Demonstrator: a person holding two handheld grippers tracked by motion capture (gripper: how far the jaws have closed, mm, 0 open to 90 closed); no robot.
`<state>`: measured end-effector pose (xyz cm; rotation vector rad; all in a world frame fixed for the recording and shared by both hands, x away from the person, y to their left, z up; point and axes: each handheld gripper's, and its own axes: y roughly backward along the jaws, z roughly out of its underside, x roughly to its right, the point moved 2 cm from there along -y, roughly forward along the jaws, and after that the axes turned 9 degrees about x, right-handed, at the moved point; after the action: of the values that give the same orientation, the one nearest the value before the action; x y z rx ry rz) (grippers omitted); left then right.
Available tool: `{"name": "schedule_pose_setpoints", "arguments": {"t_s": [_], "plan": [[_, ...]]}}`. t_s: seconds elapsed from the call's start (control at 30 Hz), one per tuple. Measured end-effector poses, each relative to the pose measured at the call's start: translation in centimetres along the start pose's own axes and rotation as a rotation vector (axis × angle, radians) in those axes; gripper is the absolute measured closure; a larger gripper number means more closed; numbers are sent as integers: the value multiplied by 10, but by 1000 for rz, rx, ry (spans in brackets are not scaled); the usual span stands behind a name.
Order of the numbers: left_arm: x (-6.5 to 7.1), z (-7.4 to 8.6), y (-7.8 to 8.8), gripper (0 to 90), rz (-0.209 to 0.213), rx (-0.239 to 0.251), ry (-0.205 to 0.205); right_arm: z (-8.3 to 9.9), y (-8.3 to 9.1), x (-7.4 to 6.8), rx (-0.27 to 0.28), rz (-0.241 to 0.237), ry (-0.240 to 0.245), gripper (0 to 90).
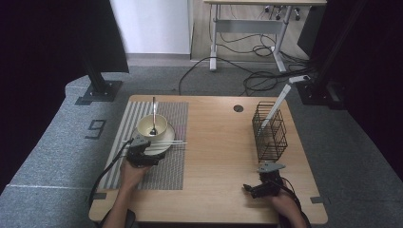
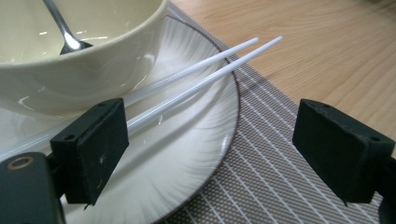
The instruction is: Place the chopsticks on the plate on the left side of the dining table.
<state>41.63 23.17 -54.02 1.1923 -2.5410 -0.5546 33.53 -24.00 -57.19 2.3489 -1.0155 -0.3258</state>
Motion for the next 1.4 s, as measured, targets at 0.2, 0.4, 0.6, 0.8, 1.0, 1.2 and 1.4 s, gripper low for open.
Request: {"name": "schedule_pose_setpoints", "arguments": {"t_s": [0.2, 0.4, 0.6, 0.8, 1.0, 1.2, 1.4], "plan": [[-5, 1, -4, 83, -26, -14, -6, 0, 0, 0, 0, 0, 0, 0], [-1, 0, -4, 85, -4, 4, 1, 0, 0, 0, 0, 0, 0, 0], [16, -4, -14, 82, 54, 19, -2, 0, 0, 0, 0, 0, -1, 0], [28, -8, -29, 66, 66, 4, -44, 0, 0, 0, 0, 0, -1, 0], [29, -8, -37, 55, 72, 0, -35, 0, 0, 0, 0, 0, 0, 0], [31, -10, -42, 49, 71, -7, -41, 0, -1, 0, 1, -1, 2, 0], [33, -13, -36, 43, 61, -2, -51, 0, -1, 0, 1, -1, 2, 0]]}}
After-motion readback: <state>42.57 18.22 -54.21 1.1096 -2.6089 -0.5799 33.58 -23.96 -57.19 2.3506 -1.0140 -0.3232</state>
